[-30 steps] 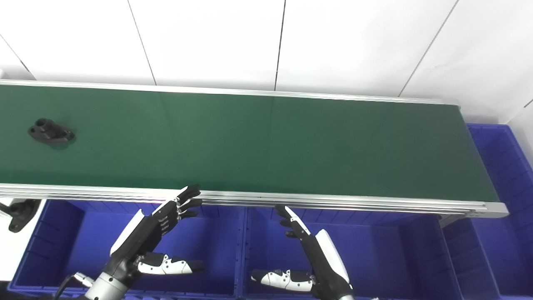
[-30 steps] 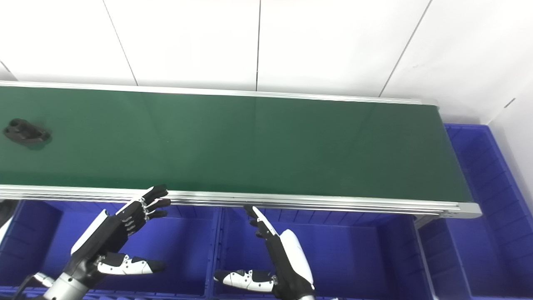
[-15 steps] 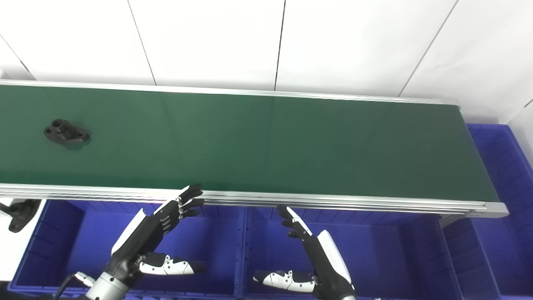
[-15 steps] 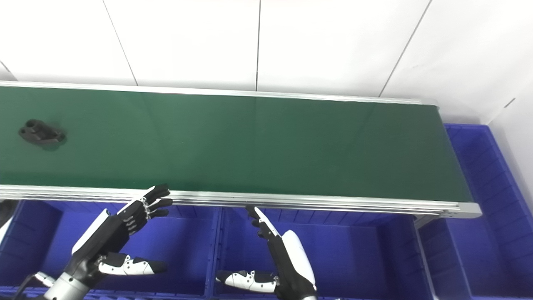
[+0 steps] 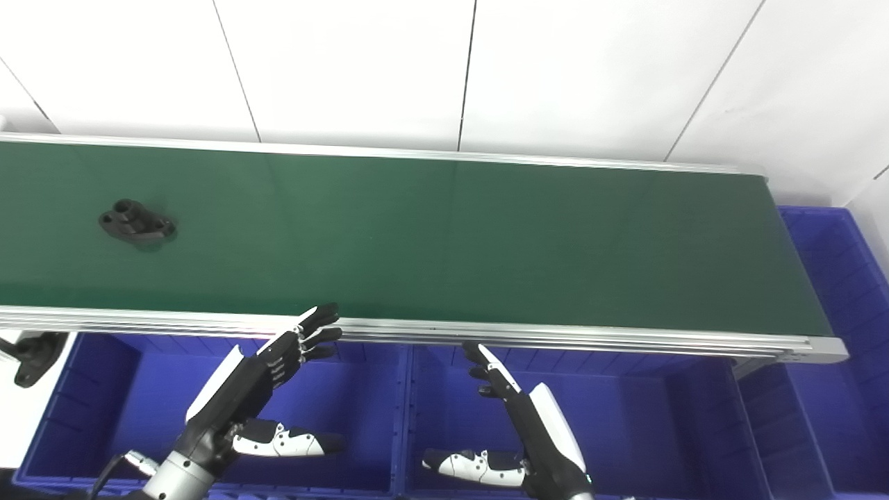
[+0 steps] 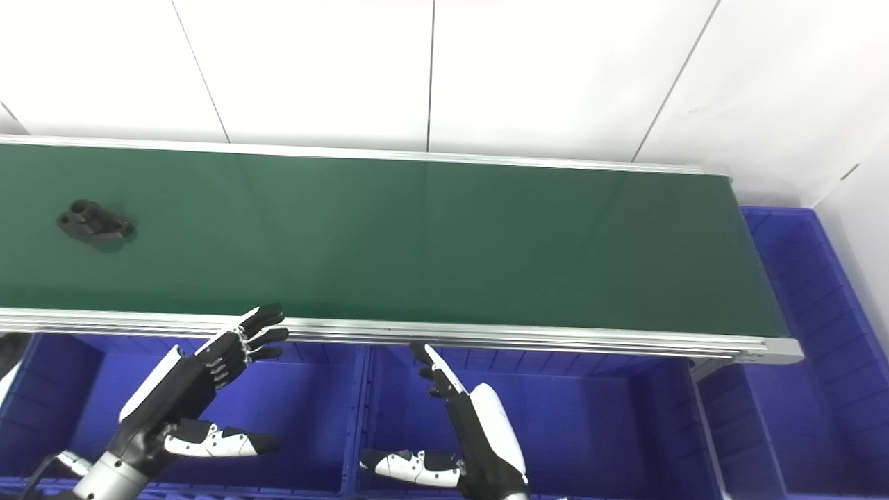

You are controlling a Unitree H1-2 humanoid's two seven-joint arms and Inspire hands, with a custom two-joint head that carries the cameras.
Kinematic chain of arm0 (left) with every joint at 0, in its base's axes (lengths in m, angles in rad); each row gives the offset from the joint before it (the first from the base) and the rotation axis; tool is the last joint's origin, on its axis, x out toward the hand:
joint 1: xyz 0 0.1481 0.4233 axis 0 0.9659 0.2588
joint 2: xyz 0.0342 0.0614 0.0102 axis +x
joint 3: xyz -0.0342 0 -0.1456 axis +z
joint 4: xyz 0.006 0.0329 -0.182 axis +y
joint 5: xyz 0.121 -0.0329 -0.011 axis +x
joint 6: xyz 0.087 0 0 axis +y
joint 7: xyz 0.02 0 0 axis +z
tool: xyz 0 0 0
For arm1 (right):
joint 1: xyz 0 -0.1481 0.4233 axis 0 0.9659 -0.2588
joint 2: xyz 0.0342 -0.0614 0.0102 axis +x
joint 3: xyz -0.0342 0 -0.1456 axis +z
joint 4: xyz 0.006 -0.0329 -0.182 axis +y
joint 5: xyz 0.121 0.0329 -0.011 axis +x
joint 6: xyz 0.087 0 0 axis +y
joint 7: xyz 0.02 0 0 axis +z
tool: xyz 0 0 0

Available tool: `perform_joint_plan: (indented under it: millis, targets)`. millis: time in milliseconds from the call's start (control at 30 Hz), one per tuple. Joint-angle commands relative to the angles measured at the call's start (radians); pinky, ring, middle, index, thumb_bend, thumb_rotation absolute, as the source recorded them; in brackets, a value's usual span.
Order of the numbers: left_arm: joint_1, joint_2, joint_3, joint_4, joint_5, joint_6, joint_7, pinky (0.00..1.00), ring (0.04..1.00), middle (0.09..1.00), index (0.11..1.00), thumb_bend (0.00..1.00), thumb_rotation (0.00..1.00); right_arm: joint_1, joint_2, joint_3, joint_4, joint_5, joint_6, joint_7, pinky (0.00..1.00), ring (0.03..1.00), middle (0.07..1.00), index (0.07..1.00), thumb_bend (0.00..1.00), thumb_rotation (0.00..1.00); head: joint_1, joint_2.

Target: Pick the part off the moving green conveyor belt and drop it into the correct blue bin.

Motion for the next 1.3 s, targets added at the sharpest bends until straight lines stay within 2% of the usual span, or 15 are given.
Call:
perform_joint_plan:
  millis: [0,300,567,800,1100,1267]
  targets:
    - [-0.002,0.006,-0.003,-0.014,0.003,-0.020,0.005,0.83,0.883,0.937,0.924,0.74,0.11,0.002,0.006,0.003,-0.033,0.008,-0.060,-0.010,0.82,0.882,0.916,0.938,0.75,0.31,0.000,0.000]
    - [-0.003,-0.004,-0.011,-0.023,0.024,-0.018,0.014,0.81,0.871,0.934,0.930,0.75,0.11,0.001,-0.003,-0.005,-0.033,0.021,-0.057,-0.005,0.83,0.898,0.927,0.939,0.75,0.31,0.013,-0.003]
    - [0.000,-0.016,-0.019,-0.011,0.039,-0.030,0.015,0.81,0.874,0.954,0.920,0.76,0.14,0.000,-0.021,-0.011,-0.023,0.019,-0.077,-0.013,0.82,0.891,0.921,0.937,0.76,0.31,0.049,-0.025]
    - [-0.007,-0.011,-0.044,-0.021,0.083,0.004,0.014,0.84,0.894,0.964,0.918,0.76,0.16,-0.004,-0.032,-0.020,-0.019,0.036,-0.063,-0.002,0.84,0.903,0.932,0.941,0.77,0.31,0.085,-0.031]
    - [-0.017,-0.013,-0.053,-0.011,0.110,0.012,0.015,0.85,0.898,0.965,0.915,0.77,0.20,-0.012,-0.042,-0.026,0.002,0.054,-0.103,-0.013,0.85,0.906,0.934,0.945,0.76,0.31,0.111,-0.029]
    - [-0.020,-0.024,-0.050,-0.003,0.104,-0.006,0.022,0.85,0.893,0.955,0.905,0.78,0.19,-0.015,-0.041,-0.035,0.022,0.059,-0.134,-0.019,0.83,0.893,0.926,0.939,0.76,0.32,0.117,-0.032]
